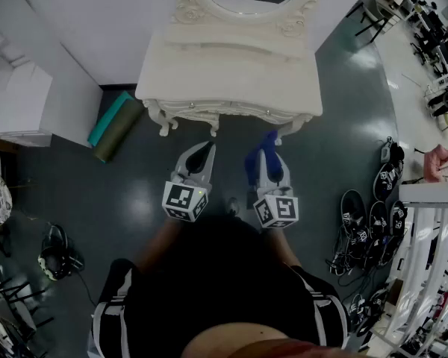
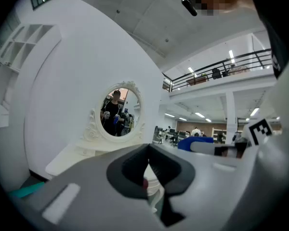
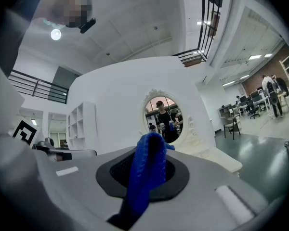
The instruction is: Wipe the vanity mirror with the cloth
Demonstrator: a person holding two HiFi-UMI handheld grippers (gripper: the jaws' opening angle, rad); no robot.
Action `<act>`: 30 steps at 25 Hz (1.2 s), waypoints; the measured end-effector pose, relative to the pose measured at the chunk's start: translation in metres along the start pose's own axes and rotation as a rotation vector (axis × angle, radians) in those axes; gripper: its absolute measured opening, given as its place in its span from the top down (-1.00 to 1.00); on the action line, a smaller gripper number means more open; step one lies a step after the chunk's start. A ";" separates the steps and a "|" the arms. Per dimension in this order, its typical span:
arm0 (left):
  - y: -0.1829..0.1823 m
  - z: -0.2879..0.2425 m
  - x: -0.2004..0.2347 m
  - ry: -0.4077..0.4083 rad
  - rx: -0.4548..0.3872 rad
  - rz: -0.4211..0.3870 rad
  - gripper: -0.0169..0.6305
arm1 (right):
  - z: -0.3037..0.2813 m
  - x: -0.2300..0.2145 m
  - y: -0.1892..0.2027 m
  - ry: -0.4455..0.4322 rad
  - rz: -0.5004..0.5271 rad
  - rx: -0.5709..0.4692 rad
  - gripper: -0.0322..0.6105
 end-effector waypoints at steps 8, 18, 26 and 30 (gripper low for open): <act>-0.001 0.001 0.009 -0.005 -0.002 0.008 0.91 | -0.007 0.007 0.001 -0.002 0.004 0.002 0.79; 0.001 0.015 0.028 0.003 0.007 0.007 0.91 | -0.010 0.022 0.008 0.014 -0.049 -0.033 0.78; 0.001 0.041 0.060 0.039 0.004 -0.003 0.91 | -0.016 0.056 0.024 0.060 -0.062 -0.070 0.78; 0.003 0.040 0.070 0.058 0.002 0.004 0.91 | -0.023 0.061 0.026 0.083 -0.063 -0.084 0.78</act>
Point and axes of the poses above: the fingertips, and each gripper's own axes: z backward along the fingers, x to its left, y out of its underside, the point moved 7 cm from there along z, backward along the fingers, and after that the axes turned 10 degrees about -z, right-handed, at the moved point
